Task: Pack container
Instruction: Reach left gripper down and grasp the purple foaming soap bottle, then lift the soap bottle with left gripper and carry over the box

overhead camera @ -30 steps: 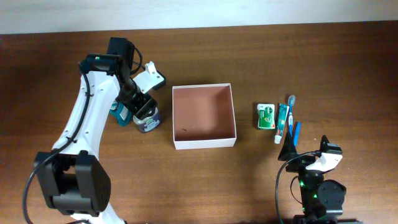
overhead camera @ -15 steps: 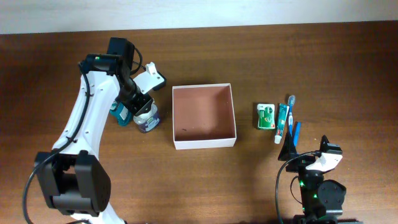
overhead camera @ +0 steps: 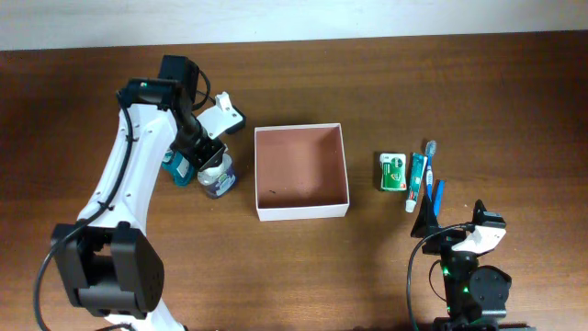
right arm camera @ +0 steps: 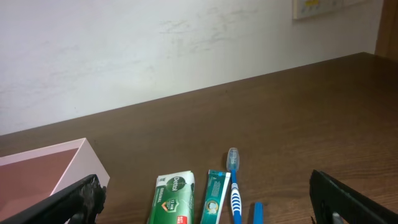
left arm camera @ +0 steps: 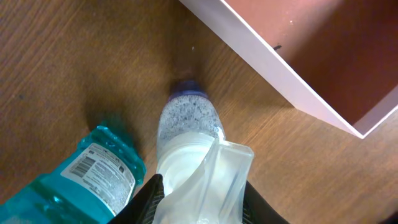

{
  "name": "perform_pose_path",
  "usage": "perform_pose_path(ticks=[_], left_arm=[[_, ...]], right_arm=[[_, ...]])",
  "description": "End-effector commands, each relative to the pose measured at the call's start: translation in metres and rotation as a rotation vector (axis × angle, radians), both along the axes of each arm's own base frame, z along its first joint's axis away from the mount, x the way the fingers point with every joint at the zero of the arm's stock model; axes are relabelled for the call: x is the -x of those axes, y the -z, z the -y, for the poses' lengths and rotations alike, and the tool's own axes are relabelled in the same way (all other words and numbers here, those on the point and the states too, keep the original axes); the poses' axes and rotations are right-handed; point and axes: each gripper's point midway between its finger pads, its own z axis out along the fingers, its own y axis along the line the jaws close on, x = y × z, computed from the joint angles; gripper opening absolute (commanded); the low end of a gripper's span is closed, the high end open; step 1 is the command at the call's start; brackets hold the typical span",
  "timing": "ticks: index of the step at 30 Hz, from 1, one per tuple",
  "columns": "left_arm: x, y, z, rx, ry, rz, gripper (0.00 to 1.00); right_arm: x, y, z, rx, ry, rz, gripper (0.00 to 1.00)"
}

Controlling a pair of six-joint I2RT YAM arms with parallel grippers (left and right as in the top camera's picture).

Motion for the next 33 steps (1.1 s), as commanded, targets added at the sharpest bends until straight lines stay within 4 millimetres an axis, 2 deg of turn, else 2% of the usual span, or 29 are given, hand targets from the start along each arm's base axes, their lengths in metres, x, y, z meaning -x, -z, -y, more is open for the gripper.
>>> perform_pose_path(ticks=[1,9,12,20,27,33], left_arm=[[-0.013,-0.022,-0.001,0.007,0.004,0.061,0.26],[-0.016,-0.045,0.0,0.01,0.004,0.093,0.25],[-0.02,-0.057,0.0,0.014,0.004,0.127,0.22],[-0.043,-0.117,0.006,0.03,0.012,0.311,0.21],[-0.048,-0.156,0.032,0.053,0.081,0.43,0.21],[-0.038,-0.162,0.07,0.059,0.231,0.459,0.19]], right_arm=[[0.0,0.002,-0.001,0.007,-0.004,-0.004,0.98],[0.0,0.002,-0.001,0.007,-0.004,-0.004,0.98],[0.0,0.002,-0.001,0.007,-0.004,-0.004,0.98],[0.0,0.002,-0.001,0.007,-0.004,-0.004,0.98],[0.0,0.002,-0.001,0.007,-0.004,-0.004,0.98],[0.0,0.002,-0.001,0.007,-0.004,-0.004,0.99]])
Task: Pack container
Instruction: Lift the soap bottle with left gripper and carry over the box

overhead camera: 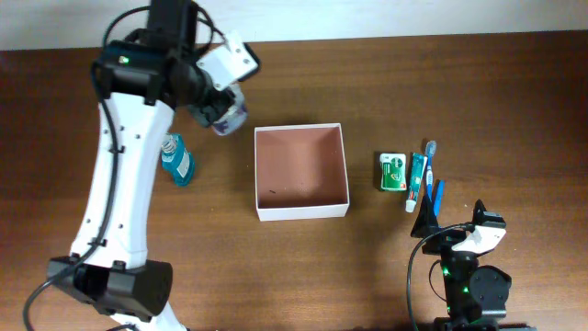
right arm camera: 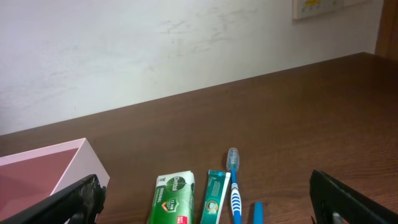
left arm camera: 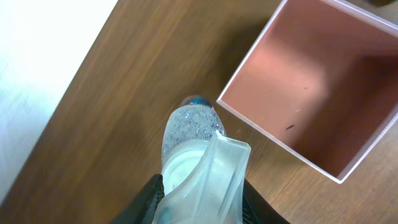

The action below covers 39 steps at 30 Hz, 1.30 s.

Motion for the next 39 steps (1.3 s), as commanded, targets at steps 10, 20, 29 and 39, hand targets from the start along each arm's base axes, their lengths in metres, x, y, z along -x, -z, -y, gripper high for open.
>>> perform_pose_path(ticks=[10,20,29,39], left_arm=[[0.033,-0.022,0.083,0.014,0.369,0.092,0.17],[0.043,-0.025,0.097,0.033,0.527,0.118,0.17],[0.033,0.001,0.104,0.027,0.554,0.064,0.17],[0.012,0.052,0.102,-0.052,0.567,-0.027,0.17]], right_arm=[[0.0,0.002,-0.001,0.008,-0.004,-0.004,0.98],[0.0,0.002,-0.001,0.008,-0.004,-0.004,0.98],[0.0,0.002,-0.001,0.008,-0.004,-0.004,0.98],[0.0,0.002,-0.001,0.008,-0.004,-0.004,0.98]])
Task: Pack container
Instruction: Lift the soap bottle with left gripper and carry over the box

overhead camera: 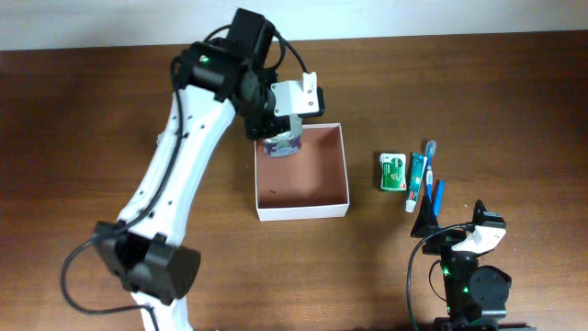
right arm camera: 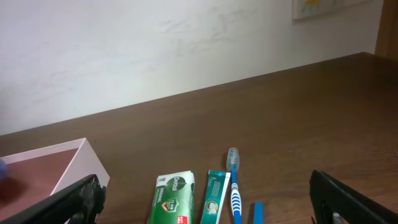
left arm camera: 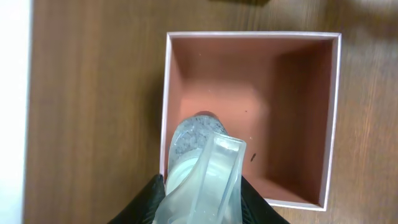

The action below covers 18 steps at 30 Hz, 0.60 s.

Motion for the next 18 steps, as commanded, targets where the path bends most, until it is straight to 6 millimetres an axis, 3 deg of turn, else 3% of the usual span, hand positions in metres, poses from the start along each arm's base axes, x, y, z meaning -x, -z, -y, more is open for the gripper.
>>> perform_pose_path(ticks=[1,13,18], left_arm=[[-0.012,0.003,-0.001,-0.025,0.038,0.04,0.17],[-0.032,0.022,0.006,-0.025,0.063,0.062,0.17],[-0.038,0.039,0.002,-0.037,0.05,0.027,0.16]], right_arm=[[0.0,0.002,-0.001,0.007,-0.004,-0.004,0.98],[0.0,0.002,-0.001,0.007,-0.004,-0.004,0.98],[0.0,0.002,-0.001,0.007,-0.004,-0.004,0.98]])
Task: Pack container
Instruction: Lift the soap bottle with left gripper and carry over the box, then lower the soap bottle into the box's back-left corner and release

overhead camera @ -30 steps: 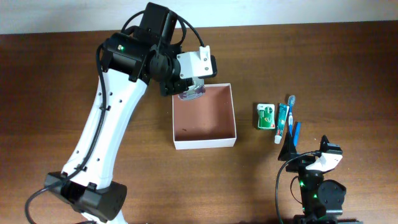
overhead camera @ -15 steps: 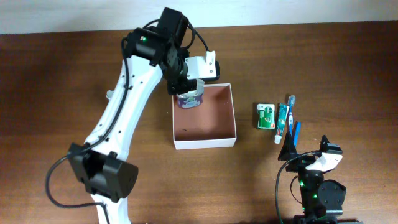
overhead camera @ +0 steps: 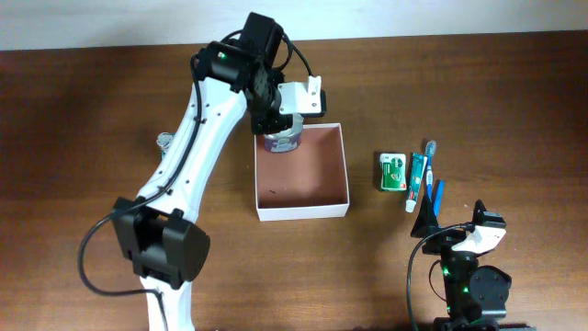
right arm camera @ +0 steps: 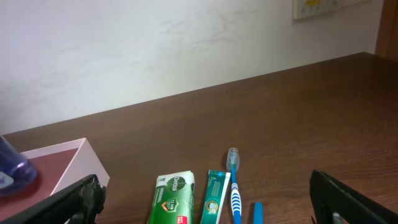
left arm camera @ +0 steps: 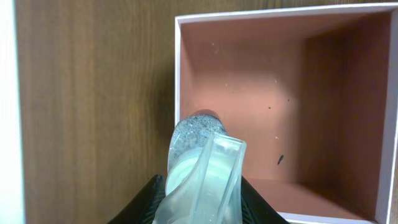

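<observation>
A clear bottle point(left arm camera: 196, 155) with speckled blue contents and a dark cap hangs cap-down, with my left gripper point(overhead camera: 282, 129) shut on it. It is over the far-left corner of the white box point(overhead camera: 301, 213) with a pink inside point(left arm camera: 261, 112). The bottle point(right arm camera: 11, 167) also shows at the left edge of the right wrist view. A green soap pack point(right arm camera: 169, 198), a toothpaste tube point(right arm camera: 214, 194), a blue toothbrush point(right arm camera: 234, 183) and a small blue stick point(right arm camera: 257, 213) lie right of the box. My right gripper point(right arm camera: 208, 205) stands open near them, at the table's front.
A teal bottle point(overhead camera: 164, 141) lies left of the box, mostly hidden under my left arm. A white wall runs behind the table's far edge. The soap pack point(overhead camera: 392, 172) and toothpaste point(overhead camera: 418, 176) sit close together between the box and the right arm.
My left gripper with the bottle has moved a little further over the box's far-left corner and lower. The box looks larger in the left wrist view. The right arm has not moved.
My left gripper was shut on the clear bottle on the table beside the teal bottle, left of the box. Then it held the bottle up near the table's far edge. Later the bottle hung over the box's far-left corner, and now hangs lower there.
</observation>
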{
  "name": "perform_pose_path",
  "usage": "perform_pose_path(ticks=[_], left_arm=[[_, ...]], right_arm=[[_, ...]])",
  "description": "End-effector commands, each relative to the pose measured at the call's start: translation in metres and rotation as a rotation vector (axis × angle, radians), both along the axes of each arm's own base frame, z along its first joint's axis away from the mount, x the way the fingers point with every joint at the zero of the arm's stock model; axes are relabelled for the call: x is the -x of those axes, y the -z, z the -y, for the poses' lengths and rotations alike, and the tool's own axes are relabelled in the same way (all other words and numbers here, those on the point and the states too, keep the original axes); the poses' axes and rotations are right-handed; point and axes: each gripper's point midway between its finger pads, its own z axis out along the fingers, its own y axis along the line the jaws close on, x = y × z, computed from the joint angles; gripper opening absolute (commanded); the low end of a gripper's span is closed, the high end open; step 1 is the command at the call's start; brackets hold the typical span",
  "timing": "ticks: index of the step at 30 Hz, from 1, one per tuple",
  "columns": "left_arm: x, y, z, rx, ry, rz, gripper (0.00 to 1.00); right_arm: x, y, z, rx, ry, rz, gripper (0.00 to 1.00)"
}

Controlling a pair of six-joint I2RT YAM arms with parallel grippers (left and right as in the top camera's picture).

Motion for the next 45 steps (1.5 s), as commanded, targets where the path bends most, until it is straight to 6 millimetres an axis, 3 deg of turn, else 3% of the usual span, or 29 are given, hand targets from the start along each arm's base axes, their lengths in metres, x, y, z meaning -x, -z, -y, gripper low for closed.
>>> perform_pose_path(ticks=[1,10,19,34,37,45], left_arm=[[-0.011,0.005,-0.003,0.009,0.008,0.002,0.16],[-0.017,0.018,-0.012,0.003,-0.016,-0.025,0.16],[-0.019,0.035,-0.01,0.03,-0.015,-0.082,0.16],[-0.018,0.036,-0.011,0.029,-0.016,-0.086,0.18],[-0.017,0.036,-0.011,0.026,-0.016,-0.092,0.46],[-0.01,0.038,-0.013,0.016,-0.017,-0.121,0.61]], right_arm=[[0.0,0.002,-0.001,0.008,-0.004,-0.004,0.98],[0.0,0.002,-0.001,0.008,-0.004,-0.004,0.98],[0.0,0.002,-0.001,0.008,-0.004,-0.004,0.98],[0.0,0.002,-0.001,0.008,-0.004,-0.004,0.98],[0.0,0.002,-0.001,0.008,-0.004,-0.004,0.98],[0.0,0.002,-0.001,0.008,-0.004,-0.004,0.98]])
